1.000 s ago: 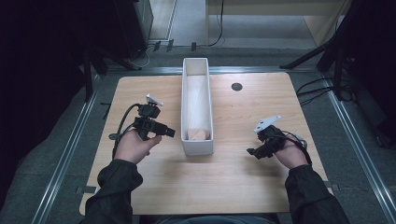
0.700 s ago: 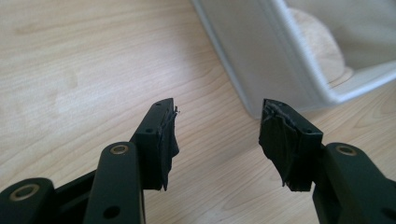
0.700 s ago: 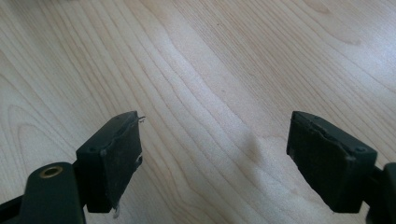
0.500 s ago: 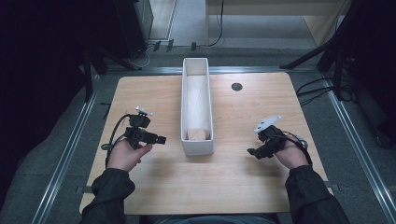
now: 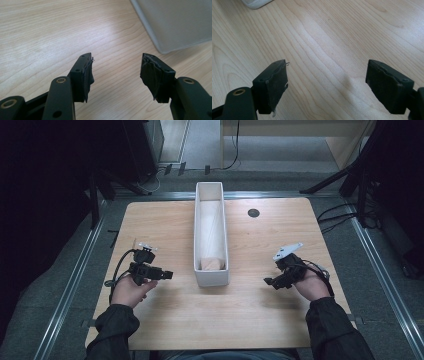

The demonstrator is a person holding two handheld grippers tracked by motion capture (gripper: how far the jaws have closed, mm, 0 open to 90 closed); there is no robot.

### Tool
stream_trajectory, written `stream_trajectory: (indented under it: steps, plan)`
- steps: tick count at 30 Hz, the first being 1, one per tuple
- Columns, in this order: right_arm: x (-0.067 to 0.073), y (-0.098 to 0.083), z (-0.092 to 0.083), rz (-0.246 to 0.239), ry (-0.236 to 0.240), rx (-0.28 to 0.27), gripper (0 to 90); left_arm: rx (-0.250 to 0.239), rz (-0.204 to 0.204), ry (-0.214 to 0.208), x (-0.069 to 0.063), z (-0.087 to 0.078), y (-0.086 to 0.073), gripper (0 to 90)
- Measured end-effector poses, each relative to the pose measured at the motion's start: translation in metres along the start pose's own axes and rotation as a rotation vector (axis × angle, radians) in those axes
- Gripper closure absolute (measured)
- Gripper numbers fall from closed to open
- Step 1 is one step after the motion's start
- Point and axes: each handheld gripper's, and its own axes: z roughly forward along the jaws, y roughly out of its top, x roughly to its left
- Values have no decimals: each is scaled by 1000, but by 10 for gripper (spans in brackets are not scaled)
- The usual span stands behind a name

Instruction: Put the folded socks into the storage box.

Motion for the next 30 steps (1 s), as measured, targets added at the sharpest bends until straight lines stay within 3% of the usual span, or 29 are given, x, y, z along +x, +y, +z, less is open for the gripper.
stream_trajectory:
  steps: [12,30]
  plan:
    - [2,1,2,-14,4,8,179,5,29,20,11,9,-9,407]
    - [3,1,3,-22,7,20,179,21,38,7,9,14,-10,383]
